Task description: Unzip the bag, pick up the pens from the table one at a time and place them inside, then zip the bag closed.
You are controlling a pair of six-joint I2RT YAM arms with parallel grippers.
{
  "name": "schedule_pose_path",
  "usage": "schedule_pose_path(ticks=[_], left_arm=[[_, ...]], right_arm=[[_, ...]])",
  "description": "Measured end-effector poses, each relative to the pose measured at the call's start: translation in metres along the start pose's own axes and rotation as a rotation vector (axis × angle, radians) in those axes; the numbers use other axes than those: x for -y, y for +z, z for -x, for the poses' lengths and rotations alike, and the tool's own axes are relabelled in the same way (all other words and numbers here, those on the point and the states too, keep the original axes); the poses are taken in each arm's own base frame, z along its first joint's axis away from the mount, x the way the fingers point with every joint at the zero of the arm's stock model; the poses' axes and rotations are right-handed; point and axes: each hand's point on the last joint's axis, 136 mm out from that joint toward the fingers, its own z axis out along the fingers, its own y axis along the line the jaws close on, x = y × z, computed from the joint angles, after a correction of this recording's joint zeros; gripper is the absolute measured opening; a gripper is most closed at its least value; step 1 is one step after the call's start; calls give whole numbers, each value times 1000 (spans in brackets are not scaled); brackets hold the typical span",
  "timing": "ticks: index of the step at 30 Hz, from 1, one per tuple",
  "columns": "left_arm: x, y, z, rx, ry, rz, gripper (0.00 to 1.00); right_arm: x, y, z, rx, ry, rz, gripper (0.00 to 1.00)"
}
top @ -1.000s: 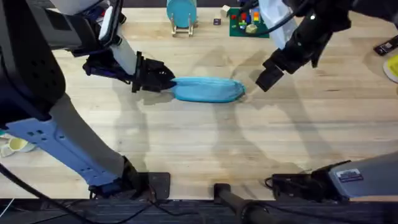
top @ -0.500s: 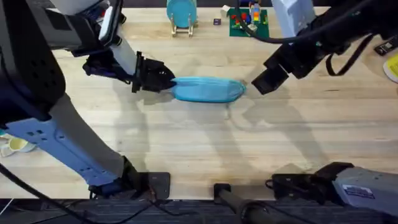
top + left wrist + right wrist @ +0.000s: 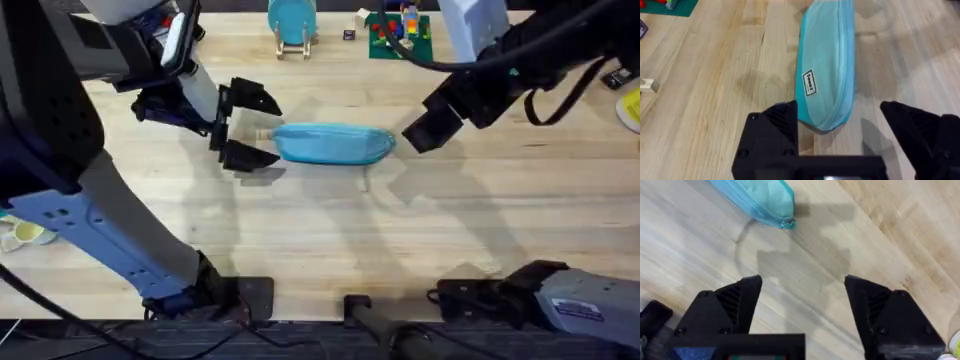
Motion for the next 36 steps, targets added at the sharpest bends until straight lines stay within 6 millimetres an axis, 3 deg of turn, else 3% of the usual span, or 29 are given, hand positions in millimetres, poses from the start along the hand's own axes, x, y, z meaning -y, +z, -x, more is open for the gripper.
schedule_pose_path(ticks=[8, 16, 30, 36], left_arm=[[0, 0, 0, 2, -2, -1, 995], [4, -7, 13, 19, -67, -22, 995], [16, -57, 53, 15, -225, -21, 996], [5, -76, 56, -13, -315, 30, 997]], right_arm=[[0, 0, 0, 0, 0, 0, 995], [0, 0, 0, 0, 0, 0, 997], [0, 0, 0, 0, 0, 0, 997], [0, 0, 0, 0, 0, 0, 997]])
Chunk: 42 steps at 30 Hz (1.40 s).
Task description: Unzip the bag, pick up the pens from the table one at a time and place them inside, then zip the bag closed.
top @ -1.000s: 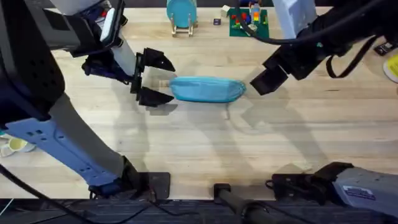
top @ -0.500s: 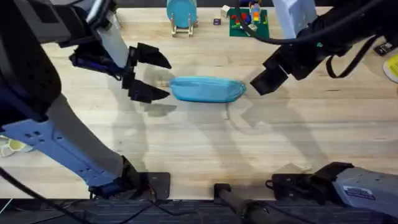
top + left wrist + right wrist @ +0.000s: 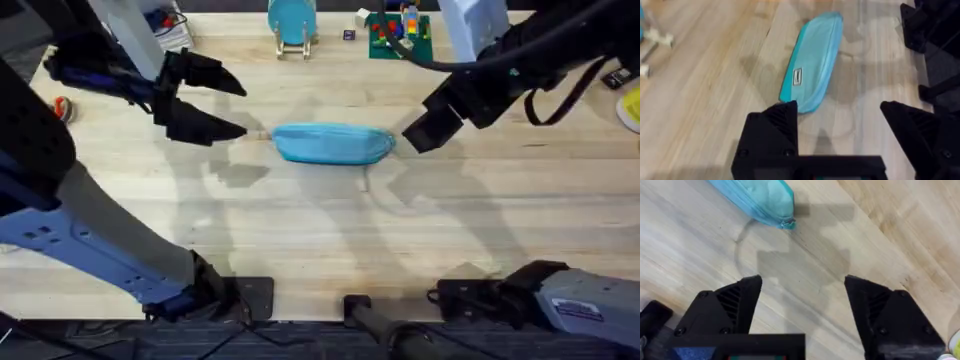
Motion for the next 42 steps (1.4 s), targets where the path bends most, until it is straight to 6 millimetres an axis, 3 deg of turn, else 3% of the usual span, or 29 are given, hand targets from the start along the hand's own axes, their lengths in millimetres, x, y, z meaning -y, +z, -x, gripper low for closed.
schedule_pose_path(ticks=[11, 22, 27, 33, 42], left_arm=[[-6, -15, 8, -93, -308, 57, 997], [37, -37, 52, -139, -163, 214, 999], [49, -43, 57, -176, -147, 263, 999], [46, -46, 55, -225, -177, 320, 999], [30, -29, 53, -340, -176, 364, 999]], right_arm=[[0, 0, 0, 0, 0, 0, 996], [0, 0, 0, 0, 0, 0, 996], [0, 0, 0, 0, 0, 0, 997], [-5, 0, 1, 7, 3, 27, 998], [-10, 0, 3, 14, 4, 55, 997]])
